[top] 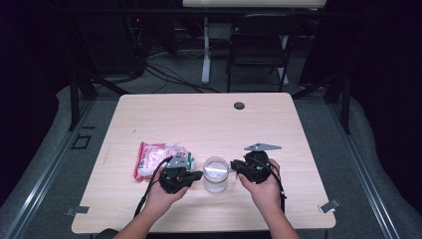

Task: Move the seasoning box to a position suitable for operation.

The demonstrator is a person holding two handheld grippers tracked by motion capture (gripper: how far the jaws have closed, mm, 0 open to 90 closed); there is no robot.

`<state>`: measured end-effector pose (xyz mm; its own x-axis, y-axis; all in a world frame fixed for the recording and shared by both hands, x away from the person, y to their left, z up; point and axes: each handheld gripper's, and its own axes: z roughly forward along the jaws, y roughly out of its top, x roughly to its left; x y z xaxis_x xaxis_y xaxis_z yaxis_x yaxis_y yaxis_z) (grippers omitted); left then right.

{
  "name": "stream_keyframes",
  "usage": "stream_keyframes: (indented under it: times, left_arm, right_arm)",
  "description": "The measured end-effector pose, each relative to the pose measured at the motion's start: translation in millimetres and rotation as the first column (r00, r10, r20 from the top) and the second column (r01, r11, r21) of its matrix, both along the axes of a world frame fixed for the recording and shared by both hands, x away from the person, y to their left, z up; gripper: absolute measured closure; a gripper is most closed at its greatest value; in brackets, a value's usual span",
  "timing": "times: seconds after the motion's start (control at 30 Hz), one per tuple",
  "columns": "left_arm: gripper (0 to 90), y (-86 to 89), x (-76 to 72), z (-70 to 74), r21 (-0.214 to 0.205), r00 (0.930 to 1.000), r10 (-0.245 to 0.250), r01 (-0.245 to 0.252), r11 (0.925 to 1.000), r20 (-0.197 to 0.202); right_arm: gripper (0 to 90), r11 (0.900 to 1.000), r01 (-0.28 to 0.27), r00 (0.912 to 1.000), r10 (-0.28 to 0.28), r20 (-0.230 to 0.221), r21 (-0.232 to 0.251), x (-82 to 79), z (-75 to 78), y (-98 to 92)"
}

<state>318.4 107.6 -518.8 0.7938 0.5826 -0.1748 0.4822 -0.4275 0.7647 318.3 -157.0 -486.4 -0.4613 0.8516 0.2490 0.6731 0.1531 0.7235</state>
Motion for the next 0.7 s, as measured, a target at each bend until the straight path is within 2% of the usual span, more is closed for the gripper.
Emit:
stream_keyframes:
  times: [0.37,0.57,0.7]
  left_arm:
    - [90.0,1.9,-1.1,5.3,-0.030,0.9999,0.004,-0.004,0.9996,0.015]
    - [90.0,2.4,-0.7,9.1,-0.036,0.9997,0.003,-0.002,0.9993,0.024]
    - [90.0,1.7,1.3,12.8,-0.066,0.9996,-0.004,0.006,0.9978,0.029]
  right_arm:
    - [80.1,0.9998,0.013,0.9999,-0.013,-0.006,0.015,0.4,-0.5,-1.2]
    - [79.2,0.9998,0.020,0.9998,-0.020,-0.004,-0.001,-0.2,0.3,-2.3]
    - [73.7,0.9998,0.018,0.9998,-0.018,0.005,-0.012,-5.1,1.9,-3.4]
